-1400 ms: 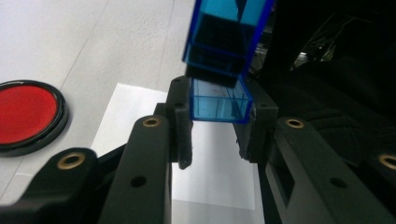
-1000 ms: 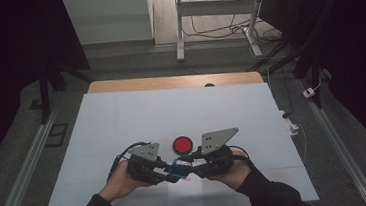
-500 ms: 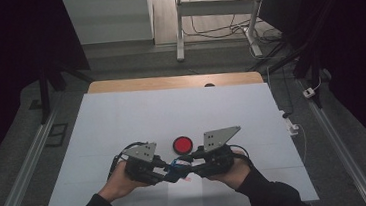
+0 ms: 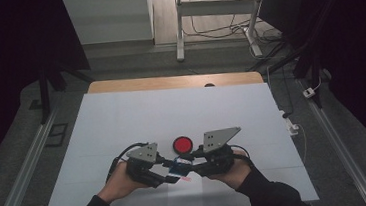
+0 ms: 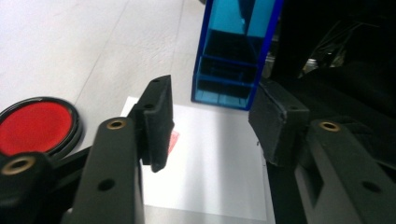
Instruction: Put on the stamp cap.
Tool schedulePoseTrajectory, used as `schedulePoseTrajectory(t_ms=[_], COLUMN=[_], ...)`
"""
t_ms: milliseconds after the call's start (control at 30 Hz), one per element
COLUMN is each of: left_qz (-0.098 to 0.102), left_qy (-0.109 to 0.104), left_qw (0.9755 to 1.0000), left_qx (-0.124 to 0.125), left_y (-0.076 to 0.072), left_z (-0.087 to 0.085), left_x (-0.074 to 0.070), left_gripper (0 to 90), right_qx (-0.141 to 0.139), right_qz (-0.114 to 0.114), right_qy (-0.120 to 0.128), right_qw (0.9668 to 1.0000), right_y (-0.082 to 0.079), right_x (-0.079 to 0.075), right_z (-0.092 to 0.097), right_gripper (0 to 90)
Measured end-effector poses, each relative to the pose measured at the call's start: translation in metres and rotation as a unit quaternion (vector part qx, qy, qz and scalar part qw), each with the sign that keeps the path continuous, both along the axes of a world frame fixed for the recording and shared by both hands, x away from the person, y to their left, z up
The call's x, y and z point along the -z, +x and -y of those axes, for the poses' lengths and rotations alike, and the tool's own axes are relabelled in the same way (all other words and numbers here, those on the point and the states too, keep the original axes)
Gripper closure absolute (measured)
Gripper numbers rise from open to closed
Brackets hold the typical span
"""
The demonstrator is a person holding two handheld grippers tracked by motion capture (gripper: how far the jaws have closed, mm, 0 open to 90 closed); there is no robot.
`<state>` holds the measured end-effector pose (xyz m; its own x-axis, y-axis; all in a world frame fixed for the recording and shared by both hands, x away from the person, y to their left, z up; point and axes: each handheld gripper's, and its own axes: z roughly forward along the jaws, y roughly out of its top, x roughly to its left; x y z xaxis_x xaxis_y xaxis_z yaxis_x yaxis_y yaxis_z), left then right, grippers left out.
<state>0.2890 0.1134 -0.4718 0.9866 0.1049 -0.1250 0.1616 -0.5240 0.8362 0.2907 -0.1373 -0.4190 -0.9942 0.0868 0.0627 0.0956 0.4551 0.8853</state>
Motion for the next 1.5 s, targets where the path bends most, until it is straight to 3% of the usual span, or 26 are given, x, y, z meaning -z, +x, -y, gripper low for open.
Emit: schedulePoseTrajectory(t_ms=[300,600,900,1233,1400,1500], left_qz=[0.001,-0.003,-0.022,-0.018,-0.015,-0.018], left_qy=[0.023,0.047,0.052,0.063,0.077,0.079], left_qw=[0.9984,0.9929,0.9840,0.9754,0.9676,0.9648], left_qx=[-0.052,-0.109,-0.169,-0.210,-0.240,-0.250], left_y=[-0.001,-0.010,-0.021,-0.041,-0.053,-0.060], left_z=[-0.008,-0.017,-0.036,-0.052,-0.062,-0.068], left_x=[-0.002,-0.006,-0.008,-0.009,-0.006,-0.005], left_gripper=[37.6,26.5,16.8,7.4,4.4,3.9], right_qx=[0.019,0.037,0.050,0.055,0.061,0.064], right_qz=[0.003,0.005,0.002,0.002,0.004,0.006], right_qy=[-0.008,-0.016,-0.026,-0.032,-0.035,-0.038], right_qw=[0.9998,0.9992,0.9984,0.9979,0.9975,0.9972], right_y=[0.001,0.002,0.002,0.002,0.002,0.002], right_x=[-0.001,-0.001,-0.001,-0.001,0.000,0.000], right_z=[0.003,0.005,0.007,0.007,0.008,0.008], right_gripper=[69.5,69.4,69.4,69.4,69.3,69.3])
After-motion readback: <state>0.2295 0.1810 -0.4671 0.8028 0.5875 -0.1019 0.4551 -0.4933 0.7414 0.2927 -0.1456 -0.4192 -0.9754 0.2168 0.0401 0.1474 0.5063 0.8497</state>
